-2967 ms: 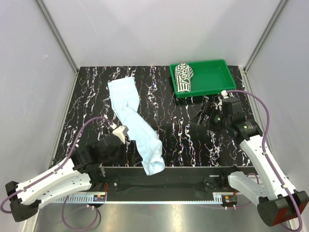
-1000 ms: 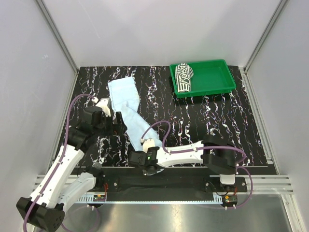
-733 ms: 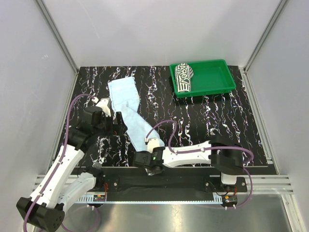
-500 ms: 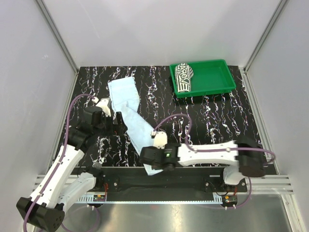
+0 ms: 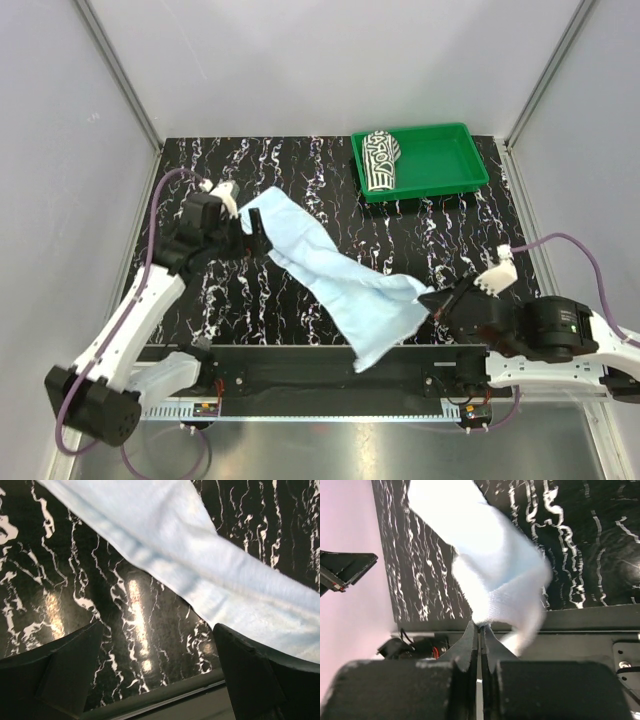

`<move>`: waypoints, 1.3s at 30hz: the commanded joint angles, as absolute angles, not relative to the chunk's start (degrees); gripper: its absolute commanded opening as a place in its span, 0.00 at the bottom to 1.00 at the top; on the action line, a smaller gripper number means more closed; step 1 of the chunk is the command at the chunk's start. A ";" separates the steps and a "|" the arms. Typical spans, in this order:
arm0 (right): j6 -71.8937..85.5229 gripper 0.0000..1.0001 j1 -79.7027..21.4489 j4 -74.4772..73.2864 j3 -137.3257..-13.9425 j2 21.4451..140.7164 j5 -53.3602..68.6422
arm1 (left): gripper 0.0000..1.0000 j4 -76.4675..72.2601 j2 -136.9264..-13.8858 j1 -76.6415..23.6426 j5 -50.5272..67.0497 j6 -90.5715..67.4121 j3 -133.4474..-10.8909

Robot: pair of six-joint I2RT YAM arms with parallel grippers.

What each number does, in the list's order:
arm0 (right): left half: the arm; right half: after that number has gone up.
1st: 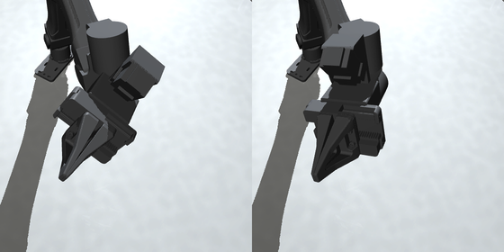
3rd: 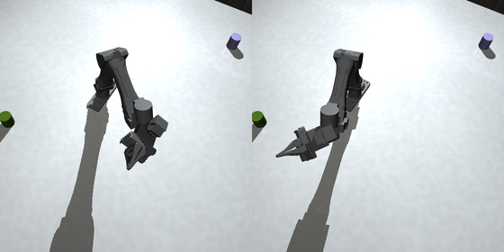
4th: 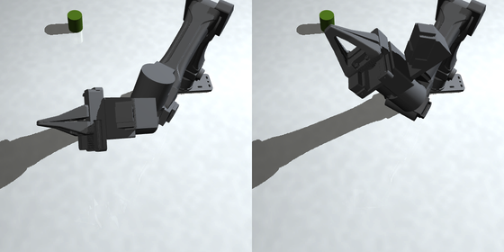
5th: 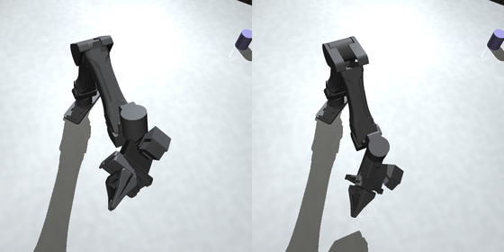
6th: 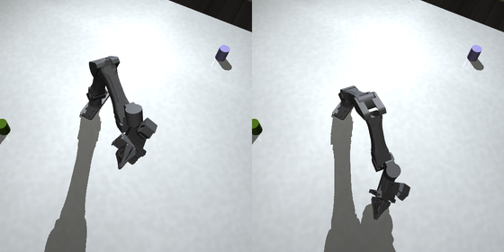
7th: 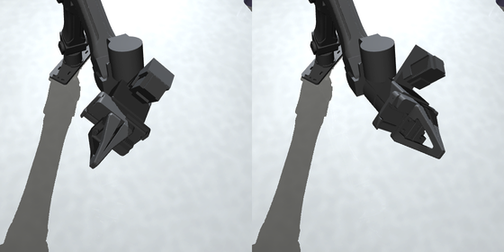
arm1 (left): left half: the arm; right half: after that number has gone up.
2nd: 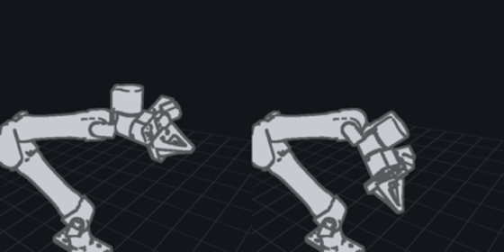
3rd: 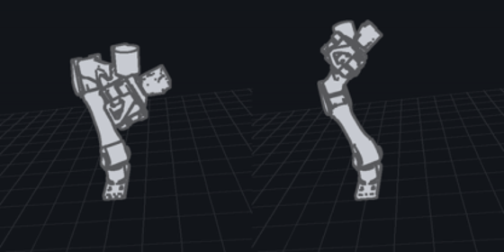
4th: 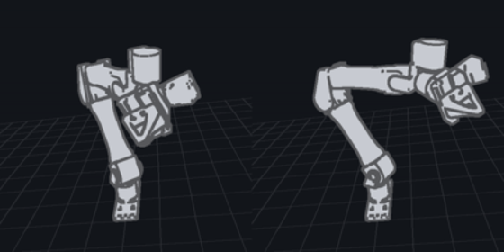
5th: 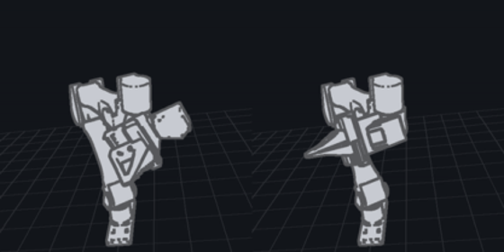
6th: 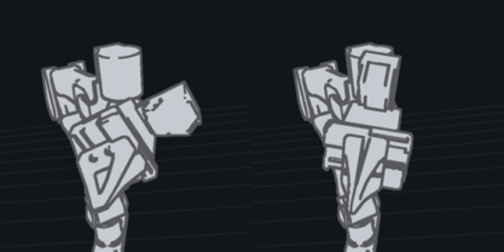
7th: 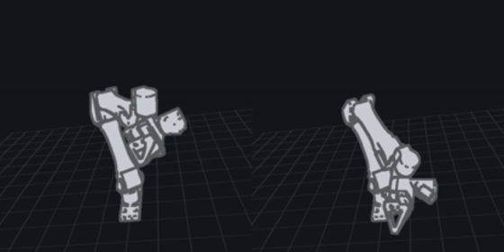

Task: Roll the towels
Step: Flatten the towel

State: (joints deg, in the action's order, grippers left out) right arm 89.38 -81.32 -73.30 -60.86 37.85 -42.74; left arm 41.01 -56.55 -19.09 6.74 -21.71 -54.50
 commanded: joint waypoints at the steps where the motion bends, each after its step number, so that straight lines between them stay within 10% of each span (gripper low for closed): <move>1: 96.94 0.00 -81.21 -89.12 -57.57 37.18 -47.20 | 0.99 33.59 -63.61 -18.72 9.14 -25.30 -59.84; 19: 97.03 0.00 -81.21 -93.34 -59.76 35.50 -47.11 | 0.70 27.17 -108.70 -9.41 -1.76 -25.31 -79.71; 39: 97.47 0.00 -81.12 -93.34 -57.66 33.93 -45.62 | 0.47 24.88 -116.02 -8.44 -0.53 -27.77 -83.15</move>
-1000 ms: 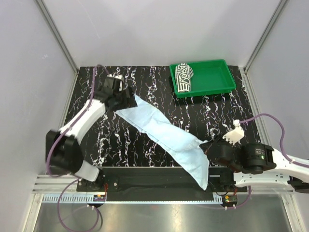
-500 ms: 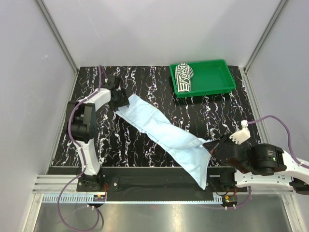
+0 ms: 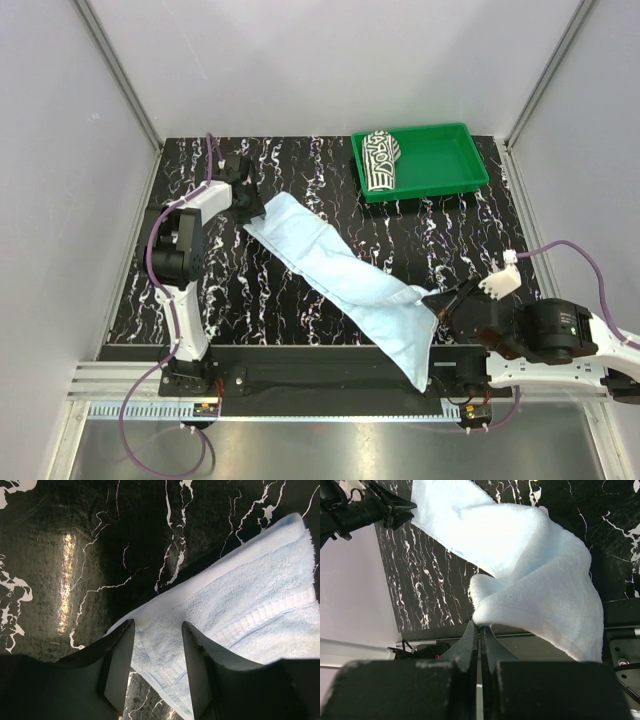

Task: Roll the towels
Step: Flatten the towel

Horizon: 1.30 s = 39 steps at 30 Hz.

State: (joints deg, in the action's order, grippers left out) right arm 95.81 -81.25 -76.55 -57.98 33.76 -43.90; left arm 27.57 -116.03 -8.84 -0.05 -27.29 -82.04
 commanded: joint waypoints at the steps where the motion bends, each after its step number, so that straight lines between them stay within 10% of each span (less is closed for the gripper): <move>1: 97.47 0.00 -81.21 -93.43 -57.66 33.93 -45.62 | 0.47 24.53 -116.02 -8.52 -0.44 -27.77 -82.80; 15: 98.17 0.00 -81.21 -93.34 -57.22 34.19 -45.26 | 0.00 25.83 -116.54 -8.35 -0.44 -26.98 -85.69; 28: 100.29 0.00 -81.21 -93.43 -57.91 34.01 -51.59 | 0.00 28.03 -106.00 -8.35 -2.19 -25.14 -86.83; 30: 99.32 0.00 -81.21 -93.43 -58.79 34.10 -52.64 | 0.38 28.91 -106.00 -8.26 -3.43 -24.87 -87.01; 32: 98.97 0.00 -81.21 -93.43 -59.68 34.54 -52.82 | 0.55 29.62 -108.45 -8.00 -2.56 -24.44 -88.23; 39: 99.67 0.00 -81.21 -93.43 -58.80 35.51 -51.15 | 0.55 27.43 -117.06 -8.00 -1.06 -23.99 -88.16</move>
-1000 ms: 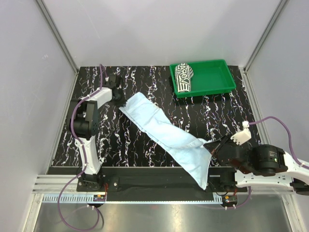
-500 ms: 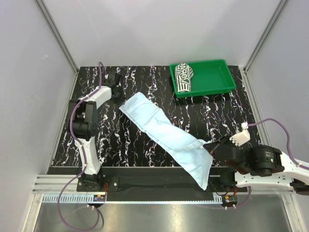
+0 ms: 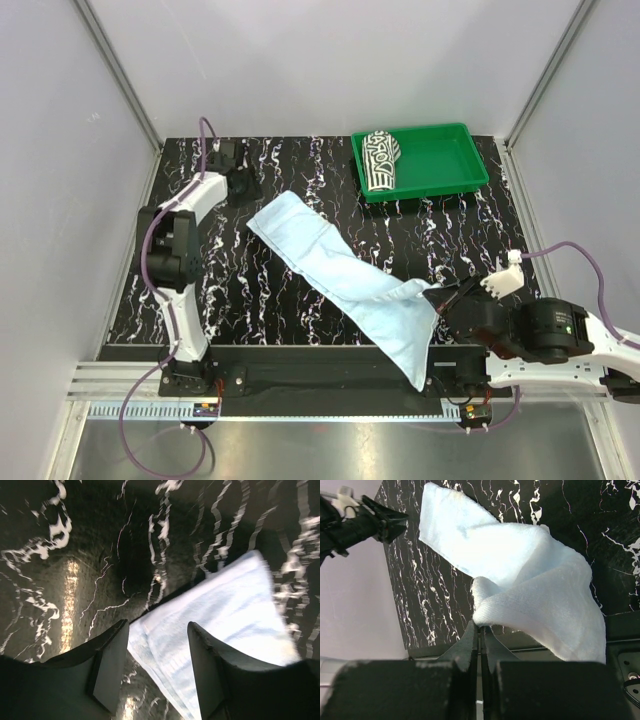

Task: Roll the towels
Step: Flatten the towel

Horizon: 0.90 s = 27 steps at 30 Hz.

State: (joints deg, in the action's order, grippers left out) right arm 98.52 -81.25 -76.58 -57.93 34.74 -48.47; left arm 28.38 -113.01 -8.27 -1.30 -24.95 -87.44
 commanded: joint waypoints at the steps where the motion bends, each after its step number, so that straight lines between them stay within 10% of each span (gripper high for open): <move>1: 99.75 0.00 -81.21 -93.34 -58.54 35.42 -50.98 | 0.53 27.07 -117.59 -8.00 -0.79 -24.17 -87.98; 27: 100.46 0.00 -81.21 -93.34 -55.11 32.08 -50.01 | 0.23 24.78 -118.56 -10.99 -3.95 -25.22 -84.46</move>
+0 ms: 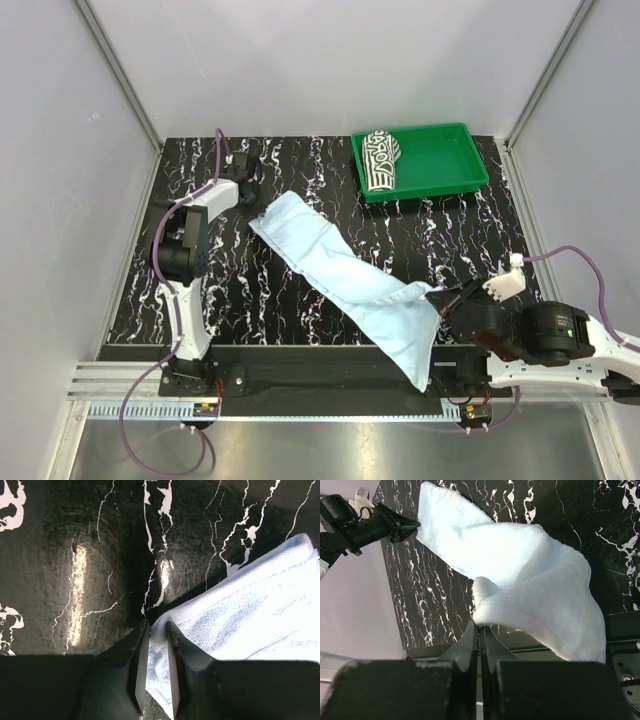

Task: Roll the towels
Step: Flatten the towel

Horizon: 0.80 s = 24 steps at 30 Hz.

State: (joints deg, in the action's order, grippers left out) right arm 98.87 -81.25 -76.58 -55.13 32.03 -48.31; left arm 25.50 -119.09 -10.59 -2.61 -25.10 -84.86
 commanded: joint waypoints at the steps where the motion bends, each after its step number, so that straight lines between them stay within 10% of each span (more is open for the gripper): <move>1: 100.46 0.00 -81.21 -93.34 -55.19 32.08 -49.92 | 0.23 24.96 -118.39 -10.99 -4.22 -25.22 -84.64; 24: 97.38 0.00 -81.21 -93.34 -61.52 34.54 -52.73 | 0.11 37.53 -104.95 -10.99 -10.37 -20.22 -86.23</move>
